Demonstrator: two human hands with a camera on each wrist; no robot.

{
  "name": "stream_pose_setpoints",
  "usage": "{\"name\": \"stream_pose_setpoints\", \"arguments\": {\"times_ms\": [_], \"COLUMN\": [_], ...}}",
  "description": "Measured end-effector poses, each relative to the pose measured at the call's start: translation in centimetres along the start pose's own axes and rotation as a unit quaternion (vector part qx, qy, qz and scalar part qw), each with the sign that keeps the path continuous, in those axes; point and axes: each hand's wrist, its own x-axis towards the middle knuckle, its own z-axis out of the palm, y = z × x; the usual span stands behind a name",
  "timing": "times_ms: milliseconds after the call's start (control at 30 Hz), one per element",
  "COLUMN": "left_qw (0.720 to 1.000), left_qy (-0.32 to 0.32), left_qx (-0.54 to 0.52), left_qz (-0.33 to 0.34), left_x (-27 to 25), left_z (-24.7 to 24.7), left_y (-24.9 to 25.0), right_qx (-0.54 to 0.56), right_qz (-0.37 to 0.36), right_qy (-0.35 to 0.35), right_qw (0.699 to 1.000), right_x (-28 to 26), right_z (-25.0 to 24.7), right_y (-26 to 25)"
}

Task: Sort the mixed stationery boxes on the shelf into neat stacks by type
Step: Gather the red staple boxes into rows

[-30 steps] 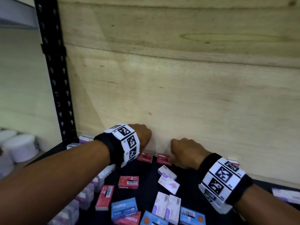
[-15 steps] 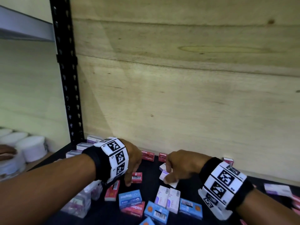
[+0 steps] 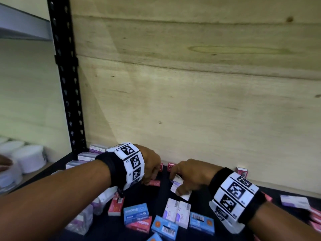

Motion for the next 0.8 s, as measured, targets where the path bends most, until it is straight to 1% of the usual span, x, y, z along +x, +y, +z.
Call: {"name": "stream_pose_setpoints", "arguments": {"times_ms": [33,67,267,467,633,700,800], "left_qw": [0.999,0.999,0.999,0.999,1.0,1.0,0.999], "left_qy": [-0.032,-0.047,-0.015,-0.014,-0.022,-0.022,-0.003], "left_qx": [-0.007,-0.01,0.015,0.003,-0.003,0.006,0.036], "left_qz": [0.007,0.012,0.042,0.034,0.019,0.013,0.012], "left_x": [0.1,0.3,0.2,0.3,0.4,0.3,0.3], "left_z": [-0.4,-0.8,-1.4,-1.8,-1.6,-1.5,-1.0], "left_y": [0.1,0.0,-0.1,0.1,0.3,0.3,0.3], "right_qx": [0.0,0.0,0.014,0.016,0.004,0.005,-0.007], "right_qz": [0.004,0.01,0.042,0.079,0.09,0.094,0.093], "right_qy": [0.001,0.001,0.008,-0.002,-0.008,-0.008,-0.005], "right_qw": [1.0,1.0,0.999,0.997,0.996,0.996,0.996], "right_x": [0.0,0.0,-1.3,-3.1,-3.8,-3.9,-4.2], "right_z": [0.0,0.1,0.1,0.5,0.8,1.0,0.8], "right_y": [0.2,0.4,2.4,4.3,4.7,4.7,4.5]}}
